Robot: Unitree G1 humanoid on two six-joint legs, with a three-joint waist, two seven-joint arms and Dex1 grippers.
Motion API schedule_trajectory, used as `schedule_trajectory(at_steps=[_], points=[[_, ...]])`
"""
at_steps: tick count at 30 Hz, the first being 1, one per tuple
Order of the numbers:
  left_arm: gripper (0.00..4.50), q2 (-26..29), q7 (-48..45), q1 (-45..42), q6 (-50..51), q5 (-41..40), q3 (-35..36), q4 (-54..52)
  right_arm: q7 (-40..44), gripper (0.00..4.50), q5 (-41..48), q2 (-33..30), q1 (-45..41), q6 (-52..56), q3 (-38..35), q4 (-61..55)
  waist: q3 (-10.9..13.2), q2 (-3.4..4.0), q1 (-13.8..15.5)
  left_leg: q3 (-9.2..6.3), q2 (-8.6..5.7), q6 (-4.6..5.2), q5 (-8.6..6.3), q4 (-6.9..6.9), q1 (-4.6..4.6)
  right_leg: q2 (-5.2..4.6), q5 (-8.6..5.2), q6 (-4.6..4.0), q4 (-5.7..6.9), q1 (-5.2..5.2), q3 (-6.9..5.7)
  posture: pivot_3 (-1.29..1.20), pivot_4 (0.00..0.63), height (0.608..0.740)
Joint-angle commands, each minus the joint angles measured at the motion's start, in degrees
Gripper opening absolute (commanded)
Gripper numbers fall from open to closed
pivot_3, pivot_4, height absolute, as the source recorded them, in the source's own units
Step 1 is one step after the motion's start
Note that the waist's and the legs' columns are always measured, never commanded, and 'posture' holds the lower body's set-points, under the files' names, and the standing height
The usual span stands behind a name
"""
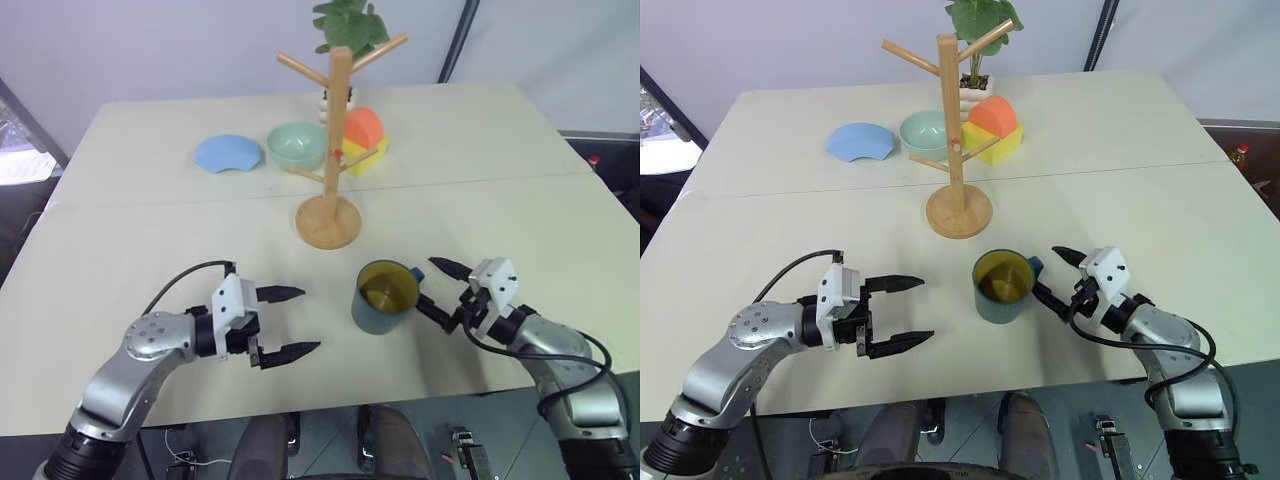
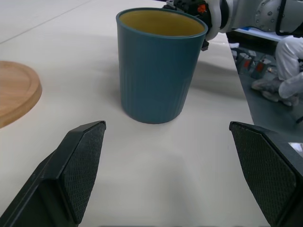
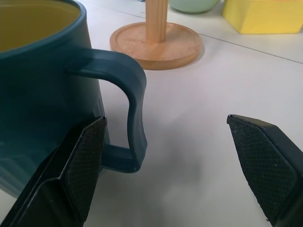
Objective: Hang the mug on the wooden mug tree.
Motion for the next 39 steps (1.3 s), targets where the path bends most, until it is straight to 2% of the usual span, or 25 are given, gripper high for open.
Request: schedule_trajectory(at_steps=[1,2,3,5,10,11,18,21,26,32,39], points=[[4.5,0.3,0.5,0.3,-1.1,-0.2,1.5,-2.2,0.6,4.25,0.9,0.7,-0.9,-1.0,-0.1,0.3,0.0,0.0,0.0,0.0,0.0,0.0,0.0,0.0,0.0,0.01,0.0,0.0,0.0,0.0,0.0,0.0,0.15,0.74],[4.5,0.3,0.6,0.4,-1.1,-0.1,1.5,-2.2,0.7,4.25,1.1,0.8,-1.1,-1.0,-0.1,0.5,0.0,0.0,0.0,0.01,0.0,0.0,0.0,-0.01,0.0,0.01,0.0,0.0,0.0,0.0,0.0,0.0,0.15,0.74],[4.5,0.3,0.7,0.4,-1.2,-0.1,1.4,-2.2,1.0,3.69,1.3,1.0,-1.3,-0.8,0.0,0.7,0.0,0.0,0.0,0.01,0.0,0.0,0.0,-0.01,0.0,0.01,0.0,0.0,0.02,0.0,0.0,0.0,0.15,0.74],[4.5,0.3,0.9,0.6,-1.4,0.0,1.5,-2.3,1.4,2.9,2.2,1.5,-1.6,-0.2,-0.2,1.0,0.0,0.0,0.0,0.02,0.0,0.0,0.0,0.0,0.0,0.03,0.0,0.0,0.05,0.0,0.0,0.0,0.15,0.74],[4.5,0.4,1.1,1.2,-2.0,0.1,1.9,-2.1,2.6,0.17,3.5,1.6,-1.6,0.8,-0.1,1.1,0.0,0.0,0.0,0.05,0.0,0.01,0.0,0.06,0.02,0.05,0.02,0.01,0.1,0.0,-0.01,0.0,0.15,0.74],[4.5,0.4,1.1,1.3,-2.1,0.2,2.1,-2.0,2.9,0.04,3.7,1.5,-1.5,0.9,-0.1,1.0,0.0,0.0,0.0,0.05,0.0,0.0,0.0,0.07,0.02,0.05,0.03,0.01,0.1,0.0,-0.01,0.0,0.15,0.74],[4.5,0.1,1.2,1.1,-2.9,0.2,2.8,-0.7,3.5,0.04,2.0,-0.2,-0.9,0.8,0.3,-2.1,0.0,0.0,0.0,0.07,0.0,0.0,0.0,0.07,0.02,0.01,0.04,0.0,0.09,-0.01,0.0,0.0,0.15,0.74],[4.5,-0.4,1.8,0.4,-3.4,0.6,3.3,0.5,2.9,0.04,-2.4,-3.9,-2.8,1.1,1.6,-6.1,0.0,0.01,0.0,0.07,0.0,0.0,0.0,0.07,0.02,0.02,0.04,0.0,0.1,-0.01,0.0,0.0,0.15,0.74],[4.5,-1.2,3.2,-1.8,-4.7,1.5,4.8,3.1,0.7,0.04,-8.5,-11.4,-12.1,5.9,3.6,-15.7,0.0,0.0,-0.1,0.14,0.04,0.0,0.0,0.11,0.02,0.02,0.07,0.01,0.13,-0.09,-0.01,0.0,0.15,0.74],[4.5,-2.4,4.0,-4.0,-6.2,2.2,5.0,5.4,0.9,0.04,-10.5,-14.2,-19.8,9.3,5.9,-17.9,0.0,-0.11,0.2,0.12,0.12,-0.01,0.01,0.15,0.03,0.02,0.11,-0.03,0.1,-0.16,-0.13,0.0,0.15,0.74],[4.5,-3.7,6.8,-6.1,-5.6,1.4,7.1,5.0,0.5,0.04,-11.6,-15.4,-33.7,18.8,9.6,-18.9,0.0,-0.12,-0.1,0.26,0.14,0.15,0.07,0.18,-0.02,0.03,0.17,-0.01,0.18,-0.08,-0.12,0.0,0.15,0.74]])
